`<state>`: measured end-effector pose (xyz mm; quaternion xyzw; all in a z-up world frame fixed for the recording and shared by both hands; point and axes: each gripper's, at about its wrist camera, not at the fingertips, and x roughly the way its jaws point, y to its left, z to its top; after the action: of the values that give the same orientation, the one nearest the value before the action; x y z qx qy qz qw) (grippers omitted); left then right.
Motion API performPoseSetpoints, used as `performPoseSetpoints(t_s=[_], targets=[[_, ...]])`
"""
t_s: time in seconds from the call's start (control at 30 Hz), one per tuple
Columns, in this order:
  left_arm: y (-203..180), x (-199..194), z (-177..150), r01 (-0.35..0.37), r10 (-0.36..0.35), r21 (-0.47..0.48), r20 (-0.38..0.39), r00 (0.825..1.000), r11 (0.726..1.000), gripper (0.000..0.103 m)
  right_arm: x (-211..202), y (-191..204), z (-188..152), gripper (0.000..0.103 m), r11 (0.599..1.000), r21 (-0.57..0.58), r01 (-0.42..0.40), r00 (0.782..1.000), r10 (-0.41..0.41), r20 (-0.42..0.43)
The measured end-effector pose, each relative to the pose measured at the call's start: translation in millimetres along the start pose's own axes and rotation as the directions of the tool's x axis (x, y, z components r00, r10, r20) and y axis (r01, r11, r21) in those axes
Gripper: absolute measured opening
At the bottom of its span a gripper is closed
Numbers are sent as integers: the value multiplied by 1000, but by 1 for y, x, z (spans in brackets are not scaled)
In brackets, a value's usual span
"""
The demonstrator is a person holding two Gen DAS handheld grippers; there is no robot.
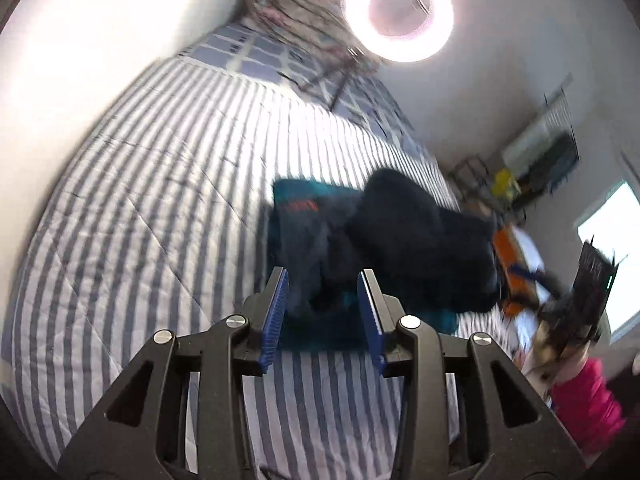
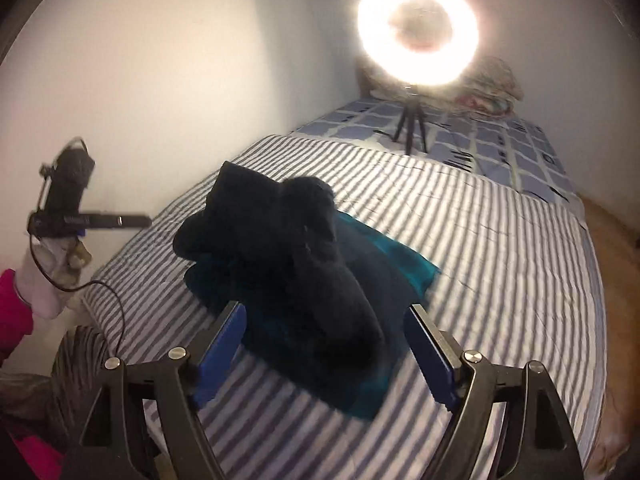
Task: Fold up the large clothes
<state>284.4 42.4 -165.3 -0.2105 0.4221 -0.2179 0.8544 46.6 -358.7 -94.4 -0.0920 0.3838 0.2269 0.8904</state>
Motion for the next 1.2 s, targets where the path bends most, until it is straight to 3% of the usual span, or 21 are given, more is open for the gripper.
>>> performPoseSetpoints(t_s=[0.03, 0.1, 0.17, 0.2, 0.27, 0.47, 0.57, 0.7, 0.77, 0.83, 0.93, 1.0, 1.03, 1.07, 1.1, 1.2], targets=[[4, 0, 7, 0, 0, -16, 9, 1000, 1000, 36, 10, 7, 1, 82, 1000, -23, 8, 1000, -8, -12], [10, 2, 23, -18, 19, -42, 31, 999, 999, 36, 33, 16, 4, 70, 996, -78, 33, 999, -36, -38], [10, 4, 34, -28, 29, -42, 35, 999, 999, 36, 50, 23, 1, 19, 993, -114, 43, 995, -53, -82], [8, 4, 37, -35, 36, -35, 32, 999, 999, 36, 53, 26, -4, 13, 992, -119, 36, 995, -47, -89], [3, 5, 43, -42, 42, -14, 31, 999, 999, 36, 44, 33, -15, 4, 988, -151, 26, 997, -36, -65], [-7, 26, 50, -31, 31, 9, -6, 1000, 999, 36, 16, 69, -75, 3, 923, -382, 39, 995, -70, -67], [-15, 48, 39, -21, 22, 33, -57, 998, 999, 36, 15, 72, -95, 3, 908, -416, 50, 990, -101, -101], [-26, 81, -1, -18, 41, 120, -186, 982, 993, 36, 0, 61, -104, 8, 932, -361, 28, 990, -76, -120], [-26, 96, -26, -33, 80, 181, -256, 963, 983, 36, -15, 48, -102, 39, 961, -274, 22, 993, -52, -102], [-22, 101, -43, -41, 100, 204, -284, 954, 978, 36, -31, 28, -100, 49, 992, -127, -18, 998, 10, -58], [-10, 83, -42, -11, 32, 89, -247, 968, 996, 36, -39, -5, -97, 76, 995, 96, -36, 999, 36, 0], [0, 63, -32, 17, -14, 15, -184, 983, 1000, 37, -36, -29, -97, 79, 968, 245, -60, 998, 55, 26], [4, 55, -28, 5, -5, -2, -151, 989, 1000, 48, -32, -40, -98, 79, 945, 316, -83, 997, 76, 34], [13, 47, -24, -26, 22, -37, -110, 994, 999, 68, -28, -50, -101, 79, 917, 385, -109, 994, 100, 42], [20, 45, -23, -39, 32, -66, -96, 995, 997, 75, -24, -56, -102, 79, 896, 427, -122, 992, 114, 45], [49, 50, -26, -36, 11, -203, -124, 992, 979, 77, -5, -75, -118, 80, 780, 596, -193, 980, 188, 72]])
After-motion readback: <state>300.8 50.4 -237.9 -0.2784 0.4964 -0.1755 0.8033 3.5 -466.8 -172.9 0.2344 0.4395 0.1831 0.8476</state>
